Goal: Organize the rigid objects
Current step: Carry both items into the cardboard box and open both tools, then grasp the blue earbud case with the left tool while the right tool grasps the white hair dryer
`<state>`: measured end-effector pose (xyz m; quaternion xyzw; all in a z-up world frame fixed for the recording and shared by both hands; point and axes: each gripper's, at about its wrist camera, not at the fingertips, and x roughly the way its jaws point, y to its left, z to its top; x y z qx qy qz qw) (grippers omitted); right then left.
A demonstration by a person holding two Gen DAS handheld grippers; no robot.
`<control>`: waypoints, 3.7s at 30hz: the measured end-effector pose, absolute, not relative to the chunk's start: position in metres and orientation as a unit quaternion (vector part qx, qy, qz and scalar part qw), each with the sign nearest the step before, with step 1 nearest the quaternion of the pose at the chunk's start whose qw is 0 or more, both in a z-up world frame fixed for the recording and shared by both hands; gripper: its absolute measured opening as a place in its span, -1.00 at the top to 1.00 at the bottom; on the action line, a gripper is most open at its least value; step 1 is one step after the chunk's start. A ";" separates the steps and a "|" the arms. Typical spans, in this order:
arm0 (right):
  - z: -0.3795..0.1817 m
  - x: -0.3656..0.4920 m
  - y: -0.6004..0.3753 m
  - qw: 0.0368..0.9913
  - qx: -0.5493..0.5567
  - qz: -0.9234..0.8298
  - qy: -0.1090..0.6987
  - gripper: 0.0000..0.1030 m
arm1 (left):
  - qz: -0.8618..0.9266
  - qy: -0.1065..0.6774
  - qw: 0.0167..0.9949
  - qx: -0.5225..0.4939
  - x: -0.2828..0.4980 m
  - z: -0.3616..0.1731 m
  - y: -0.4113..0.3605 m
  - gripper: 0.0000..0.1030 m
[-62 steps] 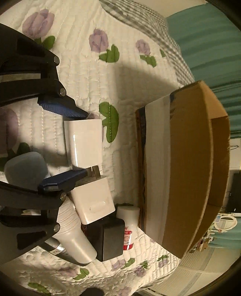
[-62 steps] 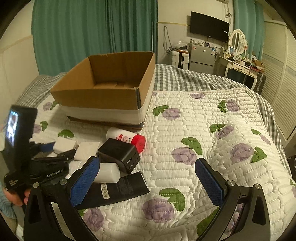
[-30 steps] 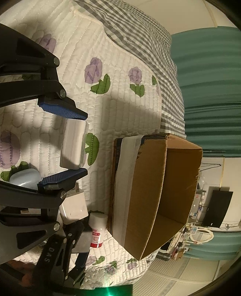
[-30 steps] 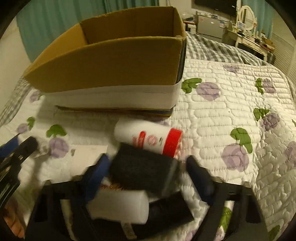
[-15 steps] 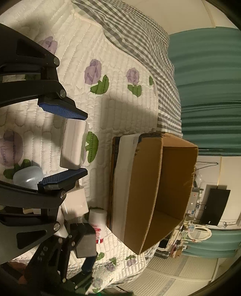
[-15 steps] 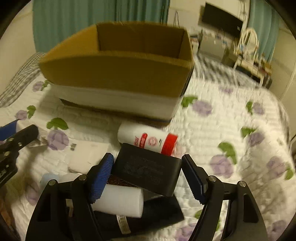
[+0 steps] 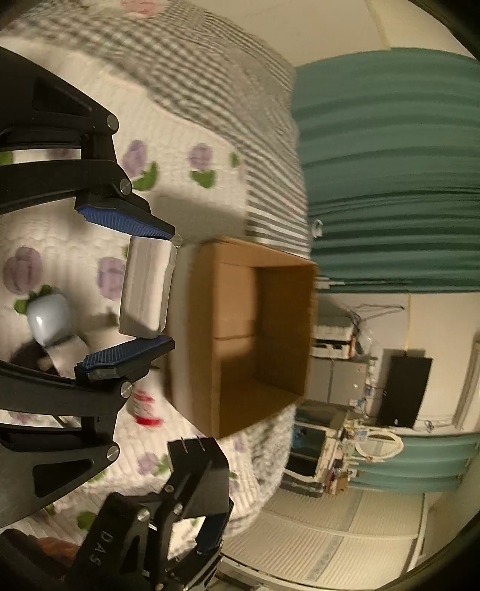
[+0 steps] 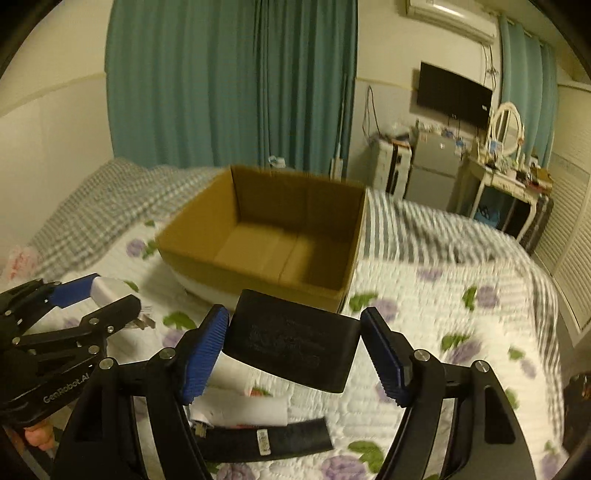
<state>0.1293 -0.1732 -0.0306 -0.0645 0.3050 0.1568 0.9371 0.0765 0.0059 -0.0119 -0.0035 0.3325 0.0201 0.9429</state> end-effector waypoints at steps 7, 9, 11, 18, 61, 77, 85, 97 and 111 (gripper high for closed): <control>0.010 0.153 -0.182 0.946 -0.059 0.169 0.270 -0.41 | 0.003 0.309 0.951 0.009 0.125 0.029 -0.001 -0.05; 0.018 0.168 -0.182 0.948 -0.057 0.171 0.264 -0.41 | -0.001 0.313 0.950 0.011 0.143 0.030 -0.002 -0.05; 0.021 0.181 -0.182 0.948 -0.056 0.172 0.262 -0.41 | -0.005 0.316 0.949 0.021 0.161 0.024 -0.004 -0.05; 0.009 0.232 -0.169 0.947 -0.077 0.173 0.262 -0.41 | -0.025 0.343 0.938 0.036 0.216 -0.032 -0.006 -0.05; -0.053 0.152 -0.211 0.937 -0.068 0.160 0.305 -0.87 | 0.004 0.371 0.928 0.026 0.088 -0.075 0.009 -0.16; -0.089 0.130 -0.217 0.921 -0.058 0.155 0.352 -0.87 | -0.049 0.478 0.875 0.055 0.063 -0.157 -0.022 -0.16; -0.098 0.134 -0.218 0.915 -0.049 0.164 0.365 -0.87 | -0.055 0.472 0.877 0.070 0.068 -0.160 -0.027 -0.09; -0.110 0.123 -0.182 0.889 -0.138 0.234 0.368 -0.86 | 0.025 0.422 0.906 0.006 0.056 -0.115 0.023 -0.09; -0.173 0.130 -0.106 0.808 -0.273 0.302 0.426 -0.18 | 0.018 0.419 0.907 -0.030 0.054 -0.112 0.034 -0.09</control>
